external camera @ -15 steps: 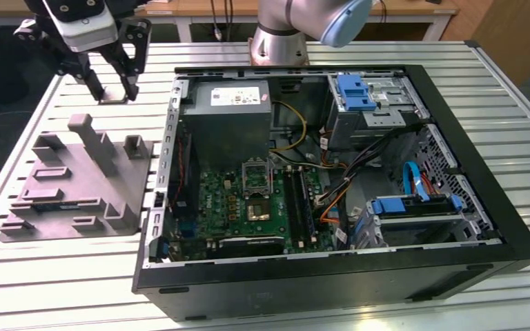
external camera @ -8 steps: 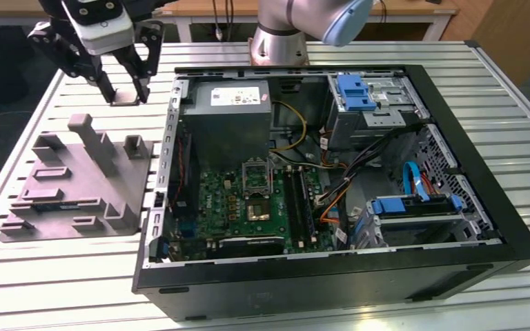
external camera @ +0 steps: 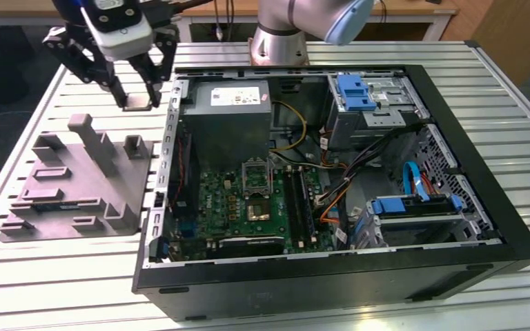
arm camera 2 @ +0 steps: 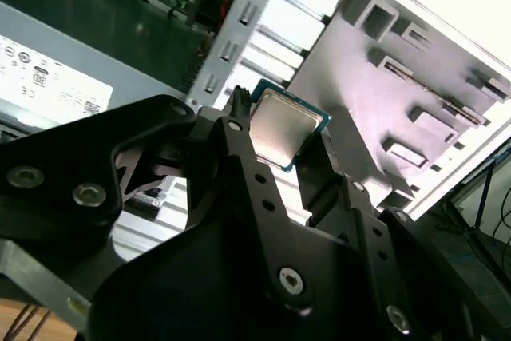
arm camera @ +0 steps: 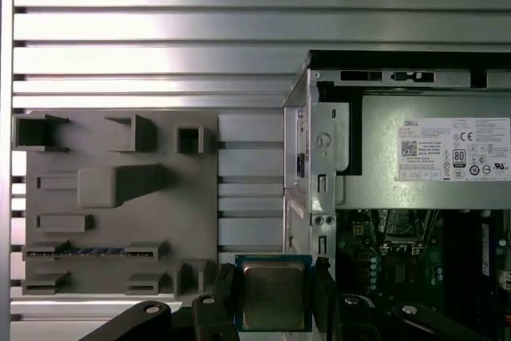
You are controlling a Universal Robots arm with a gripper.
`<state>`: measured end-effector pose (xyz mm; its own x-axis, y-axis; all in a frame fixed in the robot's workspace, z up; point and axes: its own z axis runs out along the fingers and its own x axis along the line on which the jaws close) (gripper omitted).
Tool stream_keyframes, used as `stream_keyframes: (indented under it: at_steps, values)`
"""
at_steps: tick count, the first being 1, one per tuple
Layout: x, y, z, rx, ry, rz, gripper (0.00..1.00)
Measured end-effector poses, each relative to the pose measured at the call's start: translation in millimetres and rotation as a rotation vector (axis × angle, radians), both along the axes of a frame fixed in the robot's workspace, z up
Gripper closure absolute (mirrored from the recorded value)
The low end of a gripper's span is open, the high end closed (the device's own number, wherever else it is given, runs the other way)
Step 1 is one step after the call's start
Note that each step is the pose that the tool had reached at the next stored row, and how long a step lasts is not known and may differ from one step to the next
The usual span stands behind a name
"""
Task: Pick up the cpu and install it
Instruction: 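Pick up the cpu and move it towards the insertion slot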
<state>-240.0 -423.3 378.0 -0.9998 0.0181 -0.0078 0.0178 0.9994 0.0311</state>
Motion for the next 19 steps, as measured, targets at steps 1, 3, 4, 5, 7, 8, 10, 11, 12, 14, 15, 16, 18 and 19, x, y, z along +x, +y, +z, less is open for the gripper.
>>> stream_keyframes:
  at_steps: [1,3,4,5,7,8,10,11,12,14,15,16,18,19]
  values:
    - [4.5,0.0,-0.2,0.0000,0.0001,0.000,0.53]
    - [13.6,0.0,-0.6,0.0000,0.0001,0.000,0.53]
    - [18.3,0.0,-0.8,0.0000,0.0001,0.000,0.53]
    - [22.8,0.0,-0.9,0.0001,0.0001,0.000,0.53]
    - [31.8,0.0,-1.2,0.0000,0.0001,0.000,0.53]
    - [36.3,0.0,-1.4,0.0000,0.0001,0.000,0.53]
    - [45.3,0.0,-1.7,0.0000,0.0001,0.000,0.53]
    - [50.2,0.0,-1.9,0.0000,0.0001,0.000,0.53]
    - [54.7,-0.1,-2.0,0.0000,0.0001,0.000,0.53]
    - [63.6,0.0,-2.4,0.0000,0.0001,0.000,0.53]
    - [68.2,0.0,-2.5,0.0000,0.0001,0.000,0.53]
    - [72.7,0.0,-2.7,-0.0001,0.0002,0.000,0.53]
    - [81.9,0.0,-3.2,0.0001,0.0000,0.000,0.53]
    - [86.4,0.0,-3.4,0.0000,0.0001,0.000,0.53]
